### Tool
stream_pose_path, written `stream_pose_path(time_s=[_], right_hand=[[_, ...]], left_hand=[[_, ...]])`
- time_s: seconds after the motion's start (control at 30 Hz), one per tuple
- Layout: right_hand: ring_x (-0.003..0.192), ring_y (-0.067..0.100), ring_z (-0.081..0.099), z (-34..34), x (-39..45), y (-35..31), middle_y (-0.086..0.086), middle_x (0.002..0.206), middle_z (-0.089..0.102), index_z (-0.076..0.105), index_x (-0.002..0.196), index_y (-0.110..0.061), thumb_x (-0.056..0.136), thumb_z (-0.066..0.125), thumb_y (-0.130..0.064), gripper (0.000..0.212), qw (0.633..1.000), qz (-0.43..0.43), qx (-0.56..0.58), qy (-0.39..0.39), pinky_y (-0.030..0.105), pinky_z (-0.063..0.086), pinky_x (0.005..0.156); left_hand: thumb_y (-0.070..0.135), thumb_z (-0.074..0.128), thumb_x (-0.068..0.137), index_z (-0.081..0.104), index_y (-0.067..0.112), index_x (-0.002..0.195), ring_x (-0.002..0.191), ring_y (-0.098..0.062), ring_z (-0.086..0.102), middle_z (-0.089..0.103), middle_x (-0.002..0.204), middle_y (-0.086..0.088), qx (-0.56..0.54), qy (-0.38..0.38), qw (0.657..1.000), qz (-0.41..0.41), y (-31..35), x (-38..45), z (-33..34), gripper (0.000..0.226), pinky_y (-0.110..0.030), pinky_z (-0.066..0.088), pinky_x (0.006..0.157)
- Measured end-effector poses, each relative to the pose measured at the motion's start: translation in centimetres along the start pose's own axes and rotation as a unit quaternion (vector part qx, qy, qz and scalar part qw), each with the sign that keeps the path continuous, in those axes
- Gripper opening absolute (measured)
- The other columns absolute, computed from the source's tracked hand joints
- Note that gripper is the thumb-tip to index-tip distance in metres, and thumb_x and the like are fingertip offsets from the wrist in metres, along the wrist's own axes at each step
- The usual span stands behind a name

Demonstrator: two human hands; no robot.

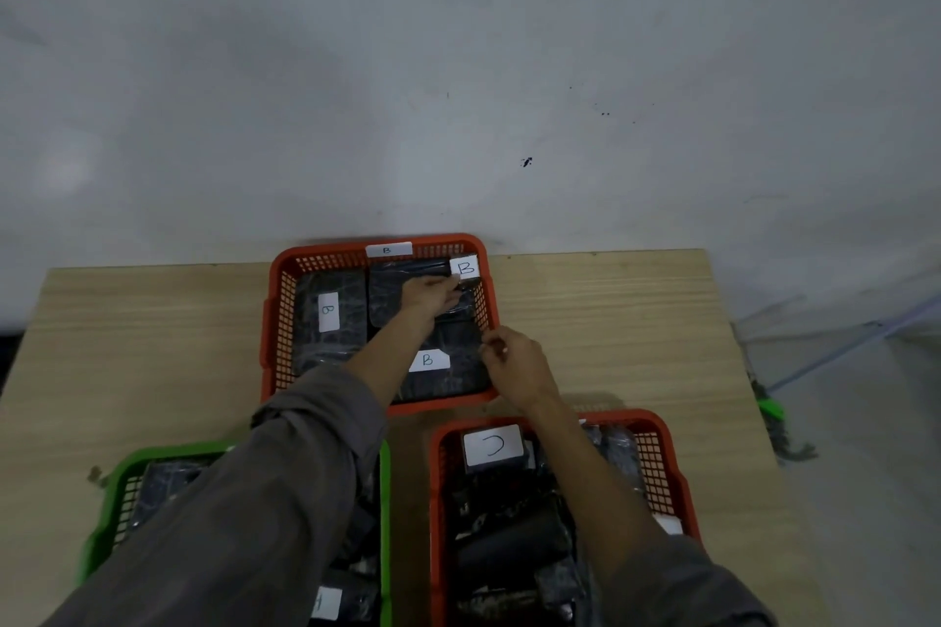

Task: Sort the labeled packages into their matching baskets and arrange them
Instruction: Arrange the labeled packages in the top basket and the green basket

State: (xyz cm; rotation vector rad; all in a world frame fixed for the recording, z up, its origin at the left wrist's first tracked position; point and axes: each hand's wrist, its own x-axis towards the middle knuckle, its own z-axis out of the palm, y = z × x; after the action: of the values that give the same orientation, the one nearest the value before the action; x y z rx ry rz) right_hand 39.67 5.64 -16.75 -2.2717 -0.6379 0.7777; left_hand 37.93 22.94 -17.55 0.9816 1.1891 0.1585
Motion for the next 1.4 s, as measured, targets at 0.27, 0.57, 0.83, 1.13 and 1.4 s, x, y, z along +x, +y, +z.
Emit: stream_pose_path(time_s=[0.27, 0.57, 0.83, 1.13, 1.4], right_hand=[[0.089, 0.015, 0.067, -0.9, -2.6, 0.7, 0.0, 0.106, 0.071, 0.067, 0.113, -0.017, 0.097, 0.058, -0.02, 0.019, 1.0, 0.01, 0.013, 0.008, 0.034, 0.059, 0.083], [0.088, 0.02, 0.067, -2.1, -7.2, 2.6, 0.005, 0.101, 0.072, 0.068, 0.108, -0.012, 0.096, 0.058, -0.018, 0.017, 0.999, 0.007, 0.016, 0.033, 0.031, 0.055, 0.079], [0.097, 0.023, 0.069, -2.2, -15.1, 6.8, 0.007, 0.105, 0.075, 0.071, 0.11, -0.013, 0.095, 0.062, -0.02, 0.019, 0.997, 0.038, -0.01, 0.06, 0.03, 0.053, 0.086], [0.093, 0.023, 0.066, -2.8, -22.3, 11.2, 0.003, 0.105, 0.069, 0.066, 0.105, -0.017, 0.096, 0.057, -0.021, 0.013, 0.98, 0.14, -0.085, 0.113, 0.038, 0.056, 0.08], [0.111, 0.028, 0.055, -3.3, -26.7, 15.9, 0.008, 0.124, 0.048, 0.047, 0.128, -0.015, 0.09, 0.068, -0.03, 0.046, 0.928, 0.283, -0.056, 0.234, 0.043, 0.053, 0.083]], left_hand=[[0.008, 0.067, 0.091, 0.058, -0.01, 0.116, 0.101, -0.032, 0.065, 0.066, 0.114, -0.024, 0.001, 0.034, 0.999, 0.024, -1.2, -1.6, 0.5, 0.032, -0.043, 0.052, 0.097], [0.02, 0.065, 0.092, 0.067, 0.017, 0.094, 0.089, -0.017, 0.068, 0.071, 0.096, -0.004, 0.239, -0.025, 0.945, 0.221, -6.7, -10.3, -3.0, 0.004, -0.026, 0.055, 0.075], [0.023, 0.068, 0.09, 0.066, 0.017, 0.083, 0.059, -0.008, 0.059, 0.064, 0.068, 0.006, 0.388, -0.141, 0.867, 0.281, -15.6, -18.4, -4.6, 0.009, -0.021, 0.043, 0.056], [0.028, 0.066, 0.089, 0.065, 0.024, 0.106, 0.079, -0.003, 0.056, 0.062, 0.095, 0.011, 0.464, -0.213, 0.802, 0.31, -21.1, -21.4, -0.1, 0.018, -0.021, 0.05, 0.074], [0.022, 0.061, 0.092, 0.059, 0.018, 0.124, 0.1, -0.02, 0.058, 0.061, 0.114, -0.003, 0.524, -0.265, 0.725, 0.359, -20.8, -20.8, 6.4, 0.033, -0.033, 0.05, 0.086]])
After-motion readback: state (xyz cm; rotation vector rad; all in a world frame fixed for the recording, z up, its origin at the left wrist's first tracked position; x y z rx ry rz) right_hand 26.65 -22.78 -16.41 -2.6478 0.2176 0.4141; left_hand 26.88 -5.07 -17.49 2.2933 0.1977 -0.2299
